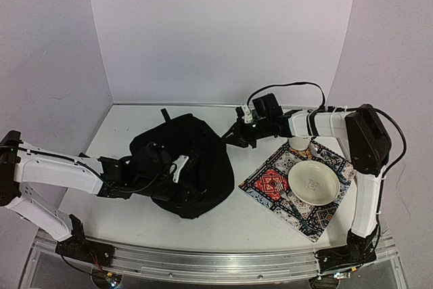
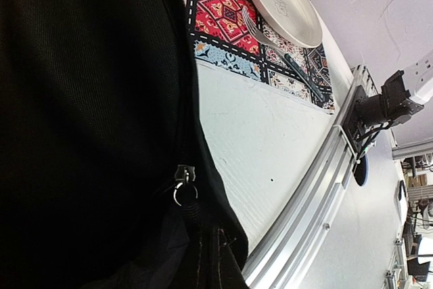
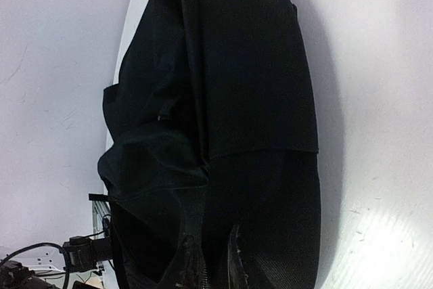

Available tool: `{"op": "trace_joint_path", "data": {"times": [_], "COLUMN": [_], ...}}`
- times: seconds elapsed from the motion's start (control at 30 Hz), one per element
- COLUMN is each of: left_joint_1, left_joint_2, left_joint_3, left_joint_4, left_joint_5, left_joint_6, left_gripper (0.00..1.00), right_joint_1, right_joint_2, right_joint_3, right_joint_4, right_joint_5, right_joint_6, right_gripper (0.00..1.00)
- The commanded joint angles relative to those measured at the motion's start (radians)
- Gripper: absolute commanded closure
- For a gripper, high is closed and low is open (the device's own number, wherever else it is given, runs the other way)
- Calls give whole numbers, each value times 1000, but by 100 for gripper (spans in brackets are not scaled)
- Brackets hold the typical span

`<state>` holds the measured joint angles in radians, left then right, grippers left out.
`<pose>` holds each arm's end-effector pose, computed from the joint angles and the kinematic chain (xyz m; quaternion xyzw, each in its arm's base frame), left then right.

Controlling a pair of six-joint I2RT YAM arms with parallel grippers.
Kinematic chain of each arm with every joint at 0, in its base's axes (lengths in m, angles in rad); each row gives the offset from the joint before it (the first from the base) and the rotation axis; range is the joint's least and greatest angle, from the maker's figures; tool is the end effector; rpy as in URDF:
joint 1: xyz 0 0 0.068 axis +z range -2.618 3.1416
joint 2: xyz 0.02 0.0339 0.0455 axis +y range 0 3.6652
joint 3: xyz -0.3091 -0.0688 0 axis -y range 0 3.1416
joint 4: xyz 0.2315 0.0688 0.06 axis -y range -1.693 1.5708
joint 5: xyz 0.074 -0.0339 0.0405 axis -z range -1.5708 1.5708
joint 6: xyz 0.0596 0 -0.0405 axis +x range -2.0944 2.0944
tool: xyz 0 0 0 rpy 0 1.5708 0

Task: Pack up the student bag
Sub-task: Zip the largest pocket of the bag in the student bag.

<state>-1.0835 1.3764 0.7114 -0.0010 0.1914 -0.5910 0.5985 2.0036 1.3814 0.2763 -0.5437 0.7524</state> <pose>0.1228 -0.2560 0.2393 0.2588 0.8581 -0.3807 0.2275 0.3877 0.3017 0.2655 -0.0933 0.7977 0.5177 0.2948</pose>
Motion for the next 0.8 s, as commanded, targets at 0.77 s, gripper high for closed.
{"op": "trace_joint_path", "data": {"times": [0.77], "left_joint_1": [-16], "left_joint_2": [201], "left_joint_3": [216], "left_joint_4": [65], "left_joint_5": [61], "left_joint_6": [101], "left_gripper": [100], "right_joint_1": [279], "right_joint_2": [-305], "right_joint_3": [-428], "right_joint_4": [21], "right_joint_5": [294], "right_joint_6": [209], "right_gripper": [52]}}
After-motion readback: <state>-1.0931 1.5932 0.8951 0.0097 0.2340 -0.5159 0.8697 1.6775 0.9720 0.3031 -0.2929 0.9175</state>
